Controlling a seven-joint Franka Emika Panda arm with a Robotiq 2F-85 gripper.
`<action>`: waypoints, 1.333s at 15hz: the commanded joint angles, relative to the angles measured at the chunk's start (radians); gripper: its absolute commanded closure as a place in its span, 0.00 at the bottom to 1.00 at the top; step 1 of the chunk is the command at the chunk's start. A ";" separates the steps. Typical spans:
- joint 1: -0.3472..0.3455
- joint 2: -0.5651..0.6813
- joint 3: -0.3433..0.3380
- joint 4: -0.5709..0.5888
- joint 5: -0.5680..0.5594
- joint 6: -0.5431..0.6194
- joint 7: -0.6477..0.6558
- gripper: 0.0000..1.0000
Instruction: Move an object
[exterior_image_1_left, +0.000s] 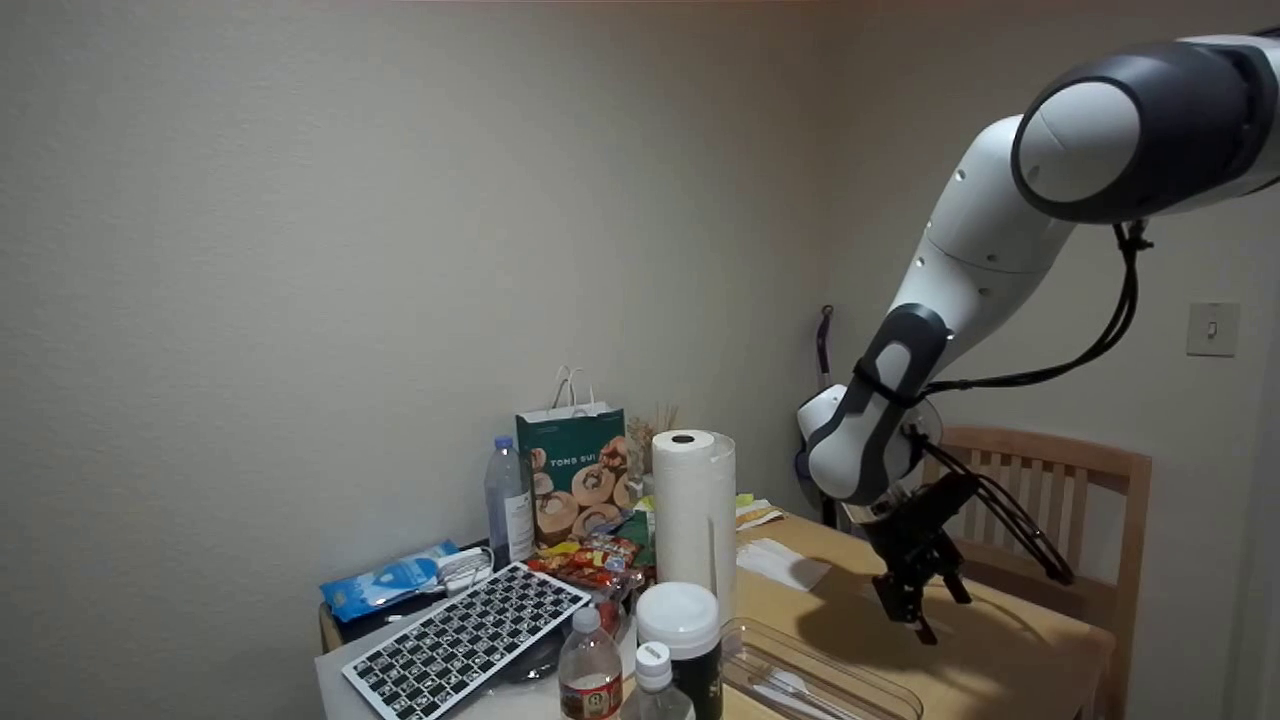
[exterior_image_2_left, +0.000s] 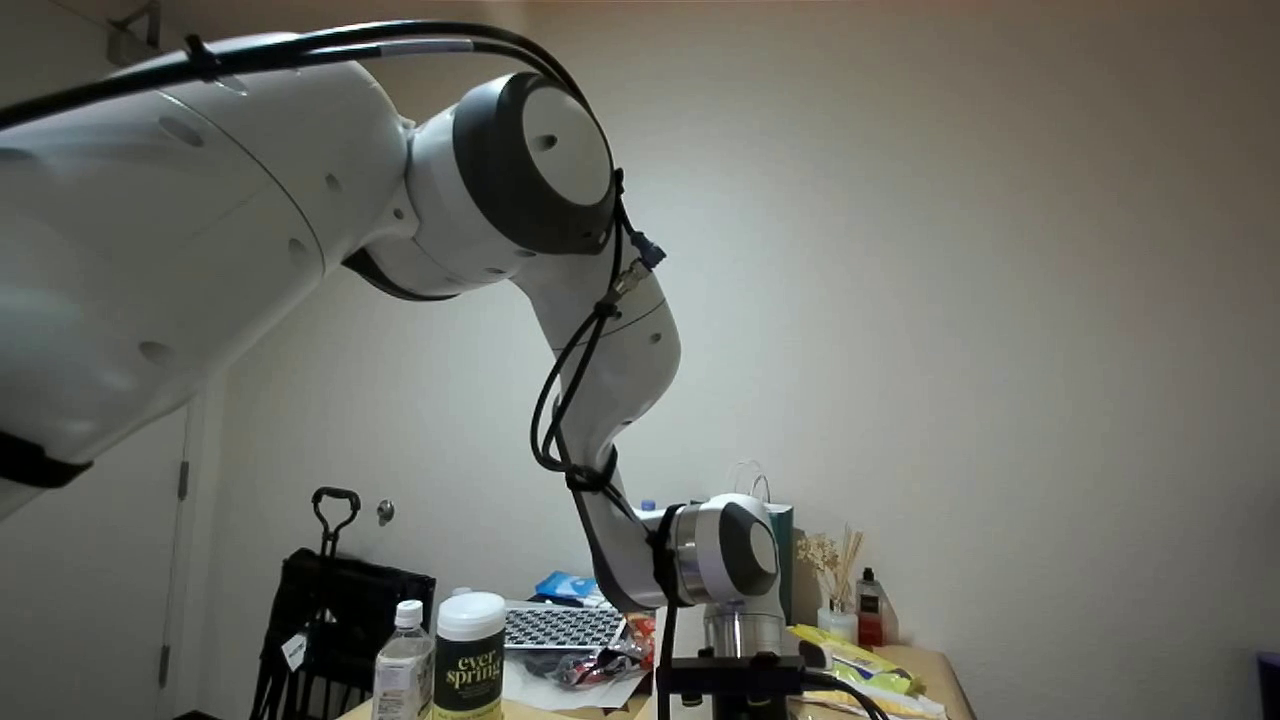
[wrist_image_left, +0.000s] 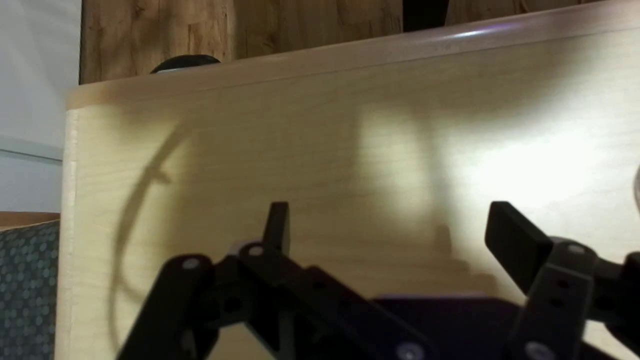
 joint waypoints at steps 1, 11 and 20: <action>-0.019 0.024 0.006 0.015 -0.038 0.057 -0.046 0.00; -0.059 0.124 0.013 0.125 -0.099 0.165 -0.251 0.00; -0.134 0.224 0.077 0.242 -0.089 0.195 -0.428 0.00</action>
